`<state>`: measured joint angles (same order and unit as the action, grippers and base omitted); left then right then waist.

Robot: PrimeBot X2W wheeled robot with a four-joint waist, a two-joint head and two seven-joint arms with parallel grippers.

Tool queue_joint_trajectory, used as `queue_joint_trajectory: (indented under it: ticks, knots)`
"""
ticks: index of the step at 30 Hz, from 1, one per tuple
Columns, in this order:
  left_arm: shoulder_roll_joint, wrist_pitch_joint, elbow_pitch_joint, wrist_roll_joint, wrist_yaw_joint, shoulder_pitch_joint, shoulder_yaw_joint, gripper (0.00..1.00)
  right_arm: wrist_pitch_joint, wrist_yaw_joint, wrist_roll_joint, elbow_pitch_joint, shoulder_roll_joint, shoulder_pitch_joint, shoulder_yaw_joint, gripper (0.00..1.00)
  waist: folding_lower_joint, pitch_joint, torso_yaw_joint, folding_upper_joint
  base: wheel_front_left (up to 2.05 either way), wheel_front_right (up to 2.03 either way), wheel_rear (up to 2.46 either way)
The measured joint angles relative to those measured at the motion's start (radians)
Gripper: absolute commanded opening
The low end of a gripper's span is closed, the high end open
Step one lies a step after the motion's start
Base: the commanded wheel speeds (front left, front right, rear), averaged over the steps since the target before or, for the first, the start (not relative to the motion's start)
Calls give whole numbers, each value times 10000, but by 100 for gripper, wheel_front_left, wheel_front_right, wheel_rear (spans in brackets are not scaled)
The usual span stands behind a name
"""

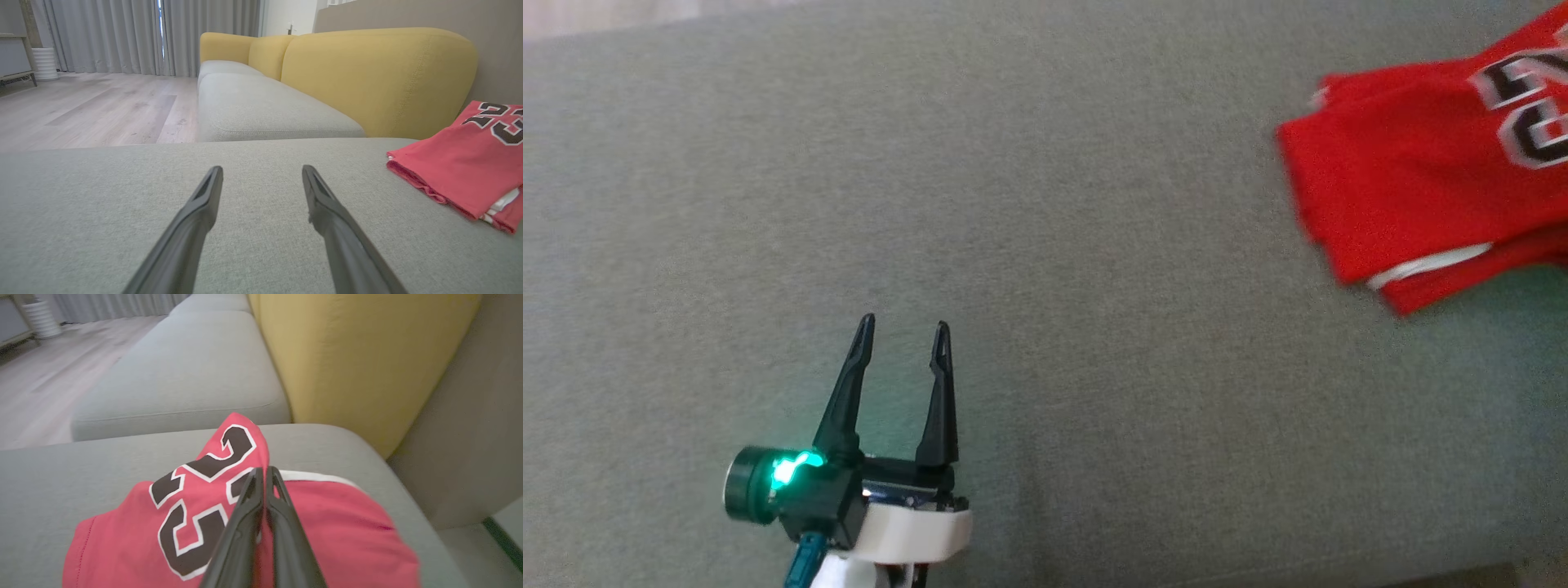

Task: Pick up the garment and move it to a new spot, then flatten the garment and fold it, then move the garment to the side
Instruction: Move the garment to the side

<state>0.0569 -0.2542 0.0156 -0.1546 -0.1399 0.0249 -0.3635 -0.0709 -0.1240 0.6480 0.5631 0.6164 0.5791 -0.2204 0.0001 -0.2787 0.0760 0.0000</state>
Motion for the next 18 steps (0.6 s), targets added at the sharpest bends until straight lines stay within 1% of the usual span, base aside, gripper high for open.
queue_joint_trajectory:
  ticks: [3,6,7,10,12,14,18]
  knots:
    - [0,-12,-17,136,104,118,54,100,-81,0,-192,13,523,174,527,0,1,-291,243,0,0,0,0]
    - [0,-13,-31,163,270,200,59,100,-71,-2,-416,90,905,299,978,0,1,-550,411,0,0,0,0]
    - [0,-13,-31,163,270,228,59,100,-69,-2,-522,140,938,321,1124,100,1,-619,452,0,0,0,0]
    - [0,-13,-105,155,372,364,77,100,199,-2,-911,215,880,323,1406,100,2,-713,516,0,0,0,0]
    - [-2,-13,-134,151,430,416,88,100,368,0,-1131,153,656,321,1494,100,1,-632,517,0,0,0,0]
    - [-2,-13,-127,151,430,409,90,100,487,-2,-1377,-23,253,252,1528,100,-1,-490,500,0,0,0,0]
    - [-4,-25,8,130,345,380,84,100,566,-2,-1793,-627,-872,-374,1239,100,-1,-63,431,0,0,0,0]
